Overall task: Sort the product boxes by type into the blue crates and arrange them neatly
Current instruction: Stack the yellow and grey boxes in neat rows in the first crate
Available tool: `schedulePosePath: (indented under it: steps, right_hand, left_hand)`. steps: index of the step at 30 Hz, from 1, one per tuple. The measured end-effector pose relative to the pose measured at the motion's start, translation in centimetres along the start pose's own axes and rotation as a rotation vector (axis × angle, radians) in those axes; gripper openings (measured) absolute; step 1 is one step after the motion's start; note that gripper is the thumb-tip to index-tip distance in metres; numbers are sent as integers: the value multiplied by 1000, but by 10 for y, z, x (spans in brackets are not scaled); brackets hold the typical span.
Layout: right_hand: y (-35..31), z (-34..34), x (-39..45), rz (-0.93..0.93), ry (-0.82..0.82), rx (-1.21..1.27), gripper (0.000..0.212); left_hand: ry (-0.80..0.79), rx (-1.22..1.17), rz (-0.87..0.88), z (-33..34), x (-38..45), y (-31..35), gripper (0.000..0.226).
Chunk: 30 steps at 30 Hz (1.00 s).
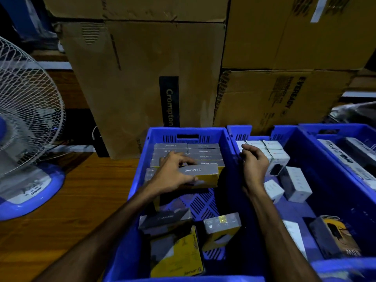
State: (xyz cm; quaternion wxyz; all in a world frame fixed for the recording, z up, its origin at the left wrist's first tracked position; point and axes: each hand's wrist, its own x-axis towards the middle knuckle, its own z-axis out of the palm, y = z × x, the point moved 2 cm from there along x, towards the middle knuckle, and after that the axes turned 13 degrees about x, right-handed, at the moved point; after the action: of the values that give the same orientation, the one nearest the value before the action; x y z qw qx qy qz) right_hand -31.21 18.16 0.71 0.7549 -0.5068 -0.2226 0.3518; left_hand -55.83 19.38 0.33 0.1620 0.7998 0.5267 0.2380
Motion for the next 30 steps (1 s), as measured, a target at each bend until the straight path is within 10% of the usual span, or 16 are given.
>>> schedulePosePath:
  steps: [30]
  right_hand:
    - [6, -7, 5, -34, 49, 124, 32]
  left_hand:
    - [106, 287, 217, 113, 49, -5, 36]
